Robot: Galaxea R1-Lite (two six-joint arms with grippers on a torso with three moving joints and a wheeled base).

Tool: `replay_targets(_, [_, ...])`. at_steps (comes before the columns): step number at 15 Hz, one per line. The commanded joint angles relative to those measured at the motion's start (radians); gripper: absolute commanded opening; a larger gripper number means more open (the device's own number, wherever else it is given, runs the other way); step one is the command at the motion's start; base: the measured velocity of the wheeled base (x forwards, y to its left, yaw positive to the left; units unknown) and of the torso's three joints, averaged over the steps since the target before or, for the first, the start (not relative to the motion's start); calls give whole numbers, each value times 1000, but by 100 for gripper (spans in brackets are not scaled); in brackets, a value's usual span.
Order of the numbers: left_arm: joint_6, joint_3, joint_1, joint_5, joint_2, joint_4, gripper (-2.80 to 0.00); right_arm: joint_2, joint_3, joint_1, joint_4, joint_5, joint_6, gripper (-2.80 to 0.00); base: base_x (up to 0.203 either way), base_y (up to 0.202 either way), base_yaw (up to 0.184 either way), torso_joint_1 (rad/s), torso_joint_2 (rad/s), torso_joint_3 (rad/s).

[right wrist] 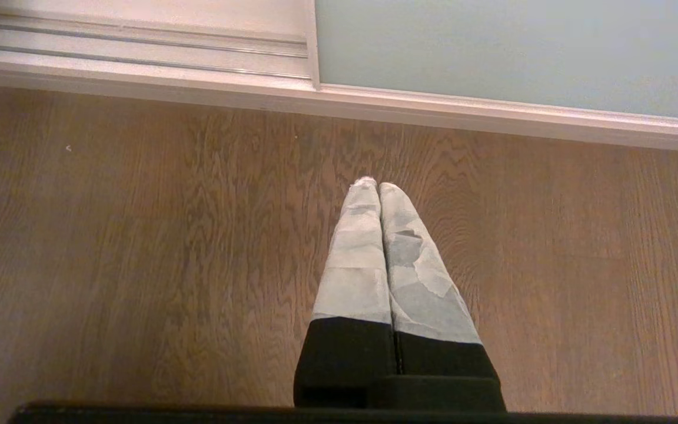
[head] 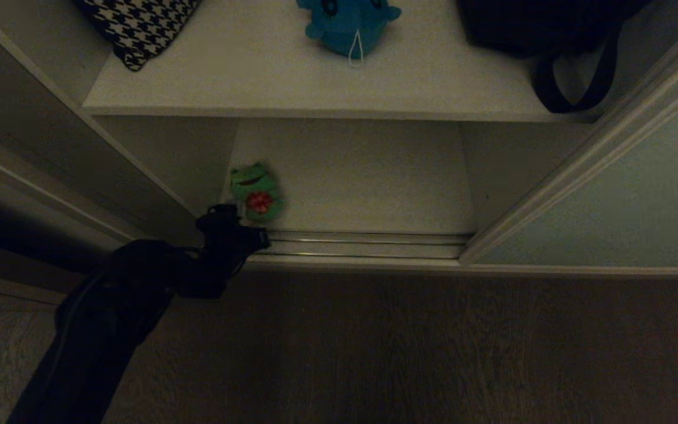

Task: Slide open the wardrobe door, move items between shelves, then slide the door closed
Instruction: Place the green doll on the lower shelf

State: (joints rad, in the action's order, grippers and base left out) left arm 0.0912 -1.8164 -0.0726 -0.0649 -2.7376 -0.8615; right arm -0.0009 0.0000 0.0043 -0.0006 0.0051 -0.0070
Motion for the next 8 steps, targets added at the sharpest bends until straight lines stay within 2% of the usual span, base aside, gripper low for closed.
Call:
replay_targets(1, [11, -8, 3, -2, 37, -5, -280, -1, 0, 0, -1, 1, -1, -280, 0, 0, 0, 0, 0, 0])
replay_targets(5, [24, -117, 9, 1, -27, 3, -280, -1, 0, 0, -1, 1, -1, -280, 0, 0, 0, 0, 0, 0])
replay_targets(8, [43, -119, 8, -19, -47, -9, -280, -1, 0, 0, -1, 1, -1, -280, 0, 0, 0, 0, 0, 0])
